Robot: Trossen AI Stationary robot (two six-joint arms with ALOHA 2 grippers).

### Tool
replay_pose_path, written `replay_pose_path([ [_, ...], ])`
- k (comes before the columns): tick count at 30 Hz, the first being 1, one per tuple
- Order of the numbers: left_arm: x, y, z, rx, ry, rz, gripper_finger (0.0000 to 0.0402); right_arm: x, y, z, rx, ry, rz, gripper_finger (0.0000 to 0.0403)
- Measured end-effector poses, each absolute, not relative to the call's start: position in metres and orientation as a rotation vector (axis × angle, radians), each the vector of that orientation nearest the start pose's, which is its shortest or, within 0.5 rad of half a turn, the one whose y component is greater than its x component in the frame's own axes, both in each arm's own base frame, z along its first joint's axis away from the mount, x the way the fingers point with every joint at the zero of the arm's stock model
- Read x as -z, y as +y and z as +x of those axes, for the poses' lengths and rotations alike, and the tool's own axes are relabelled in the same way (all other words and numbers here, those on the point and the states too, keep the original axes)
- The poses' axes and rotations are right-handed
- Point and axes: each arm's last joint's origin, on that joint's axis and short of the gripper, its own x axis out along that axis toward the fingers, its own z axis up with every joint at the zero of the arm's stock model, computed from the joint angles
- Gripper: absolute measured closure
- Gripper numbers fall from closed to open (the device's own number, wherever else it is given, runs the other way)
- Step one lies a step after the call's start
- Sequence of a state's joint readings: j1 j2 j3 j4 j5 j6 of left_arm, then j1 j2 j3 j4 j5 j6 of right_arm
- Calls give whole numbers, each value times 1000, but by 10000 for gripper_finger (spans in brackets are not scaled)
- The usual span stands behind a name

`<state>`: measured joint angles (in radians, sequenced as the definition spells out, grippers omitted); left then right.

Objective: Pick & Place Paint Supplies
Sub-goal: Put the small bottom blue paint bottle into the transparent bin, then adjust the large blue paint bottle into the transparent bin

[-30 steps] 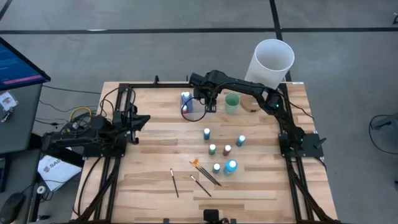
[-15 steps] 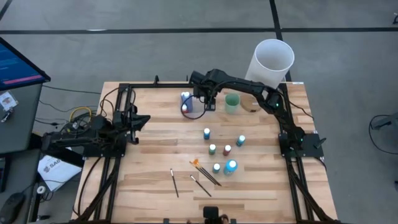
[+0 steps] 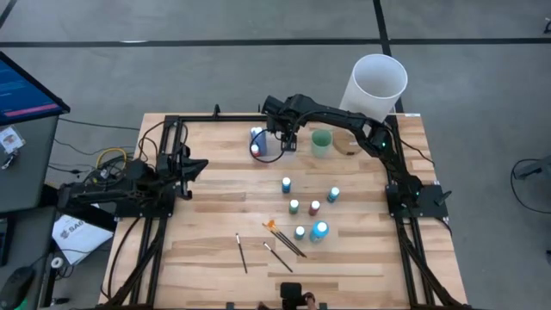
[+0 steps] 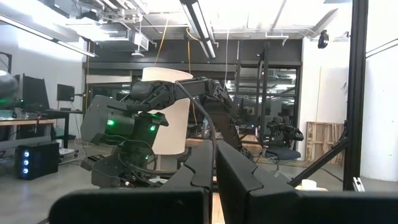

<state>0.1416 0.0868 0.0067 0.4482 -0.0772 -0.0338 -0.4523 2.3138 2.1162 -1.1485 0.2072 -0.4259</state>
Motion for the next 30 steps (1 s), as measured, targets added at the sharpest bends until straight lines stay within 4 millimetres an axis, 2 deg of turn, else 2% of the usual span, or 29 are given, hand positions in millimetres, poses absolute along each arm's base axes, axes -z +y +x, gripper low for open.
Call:
replay_pose_path([
  [10, -201, 16, 95, -210, -366, -23, 400, -216, -213, 423, 252, 1433, -197, 189],
  [16, -201, 16, 95, -205, -365, -29, 400, -229, -213, 423, 267, 1397, -208, 179],
  [21, -201, 16, 95, -205, -365, -29, 400, -254, -214, 427, 294, 1329, -221, 176],
  [24, -201, 16, 95, -205, -365, -29, 400, -279, -209, 429, 293, 1271, -227, 177],
  [30, -201, 16, 95, -201, -367, -47, 400, -321, -185, 424, 96, 1040, -109, 174],
])
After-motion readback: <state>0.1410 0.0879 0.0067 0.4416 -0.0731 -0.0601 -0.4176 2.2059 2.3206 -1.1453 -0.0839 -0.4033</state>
